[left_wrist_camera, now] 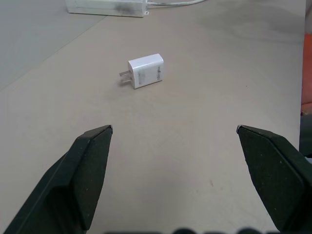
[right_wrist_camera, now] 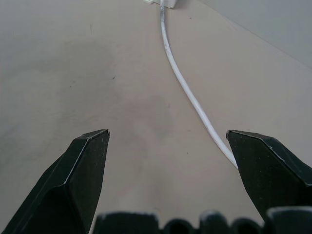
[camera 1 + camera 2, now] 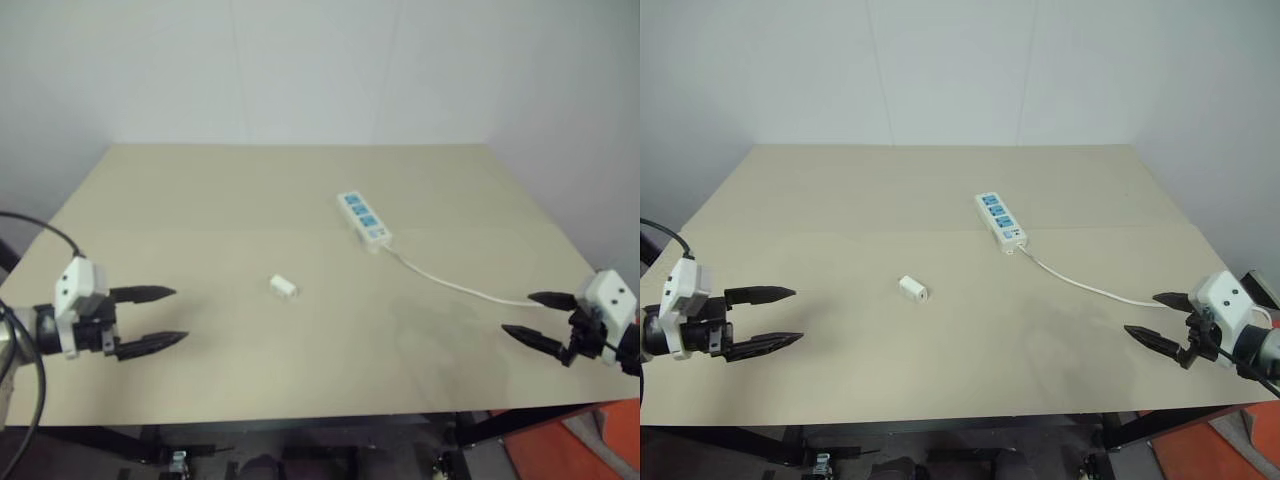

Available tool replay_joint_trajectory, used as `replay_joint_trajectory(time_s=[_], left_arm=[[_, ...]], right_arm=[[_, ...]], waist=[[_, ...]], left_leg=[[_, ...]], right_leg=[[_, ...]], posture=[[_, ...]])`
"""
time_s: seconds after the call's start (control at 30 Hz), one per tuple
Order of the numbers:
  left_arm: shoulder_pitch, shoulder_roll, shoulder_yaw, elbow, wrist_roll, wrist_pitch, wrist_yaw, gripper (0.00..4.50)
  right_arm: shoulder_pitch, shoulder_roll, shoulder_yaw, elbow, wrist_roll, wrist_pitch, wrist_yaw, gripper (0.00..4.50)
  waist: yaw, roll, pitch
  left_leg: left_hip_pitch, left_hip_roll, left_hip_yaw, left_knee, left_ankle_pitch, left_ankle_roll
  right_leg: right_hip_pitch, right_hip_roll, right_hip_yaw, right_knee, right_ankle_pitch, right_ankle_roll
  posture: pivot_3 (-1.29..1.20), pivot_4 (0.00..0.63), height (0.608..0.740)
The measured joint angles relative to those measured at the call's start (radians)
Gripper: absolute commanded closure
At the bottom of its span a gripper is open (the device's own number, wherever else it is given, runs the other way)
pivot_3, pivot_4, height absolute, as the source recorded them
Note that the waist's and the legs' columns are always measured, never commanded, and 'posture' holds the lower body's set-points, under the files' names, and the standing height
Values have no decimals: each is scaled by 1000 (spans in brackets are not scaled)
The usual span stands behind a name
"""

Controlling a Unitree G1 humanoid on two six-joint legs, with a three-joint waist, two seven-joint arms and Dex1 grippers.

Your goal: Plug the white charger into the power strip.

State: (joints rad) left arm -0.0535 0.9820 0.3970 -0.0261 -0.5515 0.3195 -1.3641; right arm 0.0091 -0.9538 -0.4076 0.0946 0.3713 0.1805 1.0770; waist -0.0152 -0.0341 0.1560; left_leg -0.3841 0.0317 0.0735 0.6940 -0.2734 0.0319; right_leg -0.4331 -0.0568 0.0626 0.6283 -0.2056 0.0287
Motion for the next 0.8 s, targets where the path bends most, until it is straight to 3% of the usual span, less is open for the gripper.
replay_joint_trajectory(time_s=[0.63, 0.8], left_arm=[[-27, 0, -33, 2, 0, 14, -2, 36], [-34, 0, -33, 3, 0, 15, 0, 36]], right_arm=[[52, -1, -35, -31, 4, 2, 1, 0], [-23, 8, -8, -13, 0, 2, -20, 0]], waist=[[0, 0, 0], [-5, 0, 0]], left_leg=[[0, 0, 0, 0, 0, 0], [1, 0, 1, 0, 0, 0]], right_leg=[[0, 0, 0, 0, 0, 0], [0, 1, 1, 0, 0, 0]], posture=[[0, 150, 740], [0, 150, 740]])
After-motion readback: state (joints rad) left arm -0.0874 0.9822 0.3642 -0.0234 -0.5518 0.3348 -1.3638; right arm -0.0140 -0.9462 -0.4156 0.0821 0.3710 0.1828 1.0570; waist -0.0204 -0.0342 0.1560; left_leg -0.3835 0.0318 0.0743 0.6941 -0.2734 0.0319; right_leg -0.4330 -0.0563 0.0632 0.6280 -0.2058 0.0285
